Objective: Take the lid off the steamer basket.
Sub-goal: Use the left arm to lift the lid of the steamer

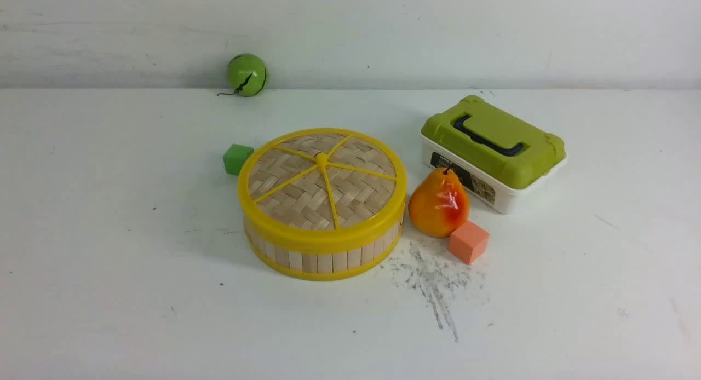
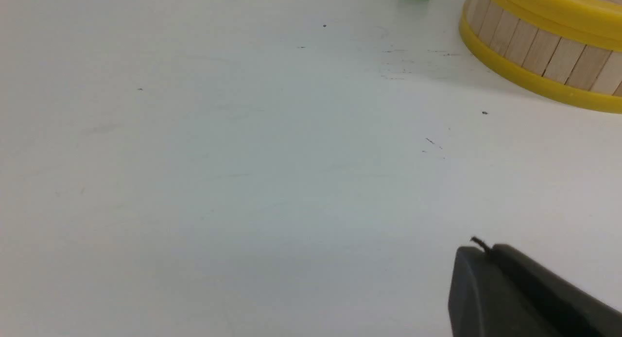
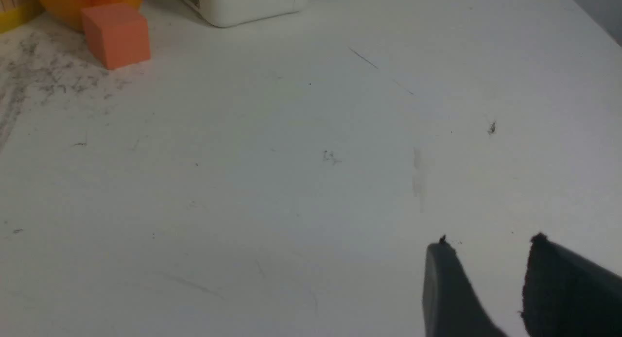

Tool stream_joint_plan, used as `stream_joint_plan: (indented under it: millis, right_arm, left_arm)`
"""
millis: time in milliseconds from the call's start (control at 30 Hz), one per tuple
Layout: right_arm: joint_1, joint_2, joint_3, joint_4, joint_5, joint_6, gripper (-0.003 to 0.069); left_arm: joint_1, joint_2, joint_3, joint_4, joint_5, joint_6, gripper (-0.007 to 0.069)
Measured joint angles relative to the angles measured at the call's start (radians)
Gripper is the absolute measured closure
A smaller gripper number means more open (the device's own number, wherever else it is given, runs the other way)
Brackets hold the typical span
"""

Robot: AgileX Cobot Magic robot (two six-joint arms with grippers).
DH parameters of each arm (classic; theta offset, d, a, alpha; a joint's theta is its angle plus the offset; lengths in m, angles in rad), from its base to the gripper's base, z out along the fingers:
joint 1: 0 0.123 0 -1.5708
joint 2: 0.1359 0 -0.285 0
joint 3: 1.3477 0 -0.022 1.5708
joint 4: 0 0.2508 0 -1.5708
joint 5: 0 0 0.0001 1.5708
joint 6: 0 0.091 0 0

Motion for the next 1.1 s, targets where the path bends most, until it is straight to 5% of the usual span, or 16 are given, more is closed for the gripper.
stream_joint_plan:
  millis: [1100]
  right_arm:
    - [0.000, 0.000, 0.000, 0.000, 0.000, 0.000, 0.0419]
  left_arm:
    - [0.000, 0.000, 0.000, -0.004, -0.059, 0.000, 0.0597]
